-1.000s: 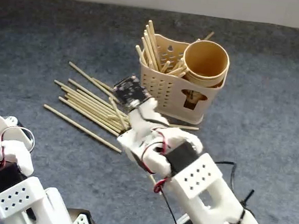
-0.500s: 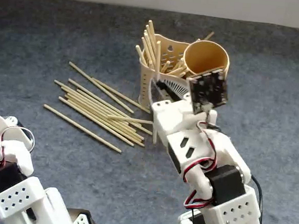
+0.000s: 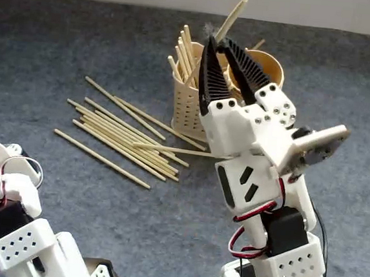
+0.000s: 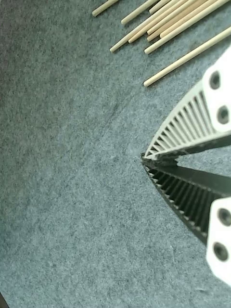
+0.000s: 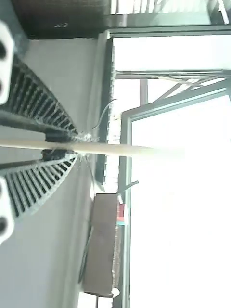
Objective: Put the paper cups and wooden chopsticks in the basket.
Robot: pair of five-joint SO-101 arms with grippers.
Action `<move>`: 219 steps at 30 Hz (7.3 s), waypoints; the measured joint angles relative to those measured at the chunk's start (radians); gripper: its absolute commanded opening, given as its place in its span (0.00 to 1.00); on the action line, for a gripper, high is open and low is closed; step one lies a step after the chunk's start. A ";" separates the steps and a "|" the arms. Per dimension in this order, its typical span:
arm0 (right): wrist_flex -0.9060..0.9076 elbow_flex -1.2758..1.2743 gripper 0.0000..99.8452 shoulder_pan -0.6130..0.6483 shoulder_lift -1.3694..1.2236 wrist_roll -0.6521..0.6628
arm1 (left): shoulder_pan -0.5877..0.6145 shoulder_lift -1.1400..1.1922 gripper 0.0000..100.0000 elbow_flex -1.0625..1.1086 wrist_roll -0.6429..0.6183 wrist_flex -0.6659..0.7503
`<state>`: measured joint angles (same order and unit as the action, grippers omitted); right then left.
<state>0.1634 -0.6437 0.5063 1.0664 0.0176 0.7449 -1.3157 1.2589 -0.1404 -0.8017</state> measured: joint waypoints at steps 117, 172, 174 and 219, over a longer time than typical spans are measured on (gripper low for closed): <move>0.054 -1.033 0.03 0.026 0.450 -0.002 | -0.333 1.227 0.18 -0.799 -0.270 -0.359; 0.054 -1.033 0.03 0.032 0.450 0.003 | -0.227 1.901 0.01 -1.758 -0.276 -0.908; 0.054 -1.033 0.03 0.032 0.450 0.003 | -0.227 1.901 0.01 -1.791 -0.276 -0.925; 0.054 -1.033 0.03 -0.006 0.450 0.003 | -0.807 1.250 0.01 -1.820 -0.276 -0.207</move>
<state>0.2171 -1.6763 0.5002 1.5159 0.0207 -0.0621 -0.0652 -0.5608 -0.4166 -1.0088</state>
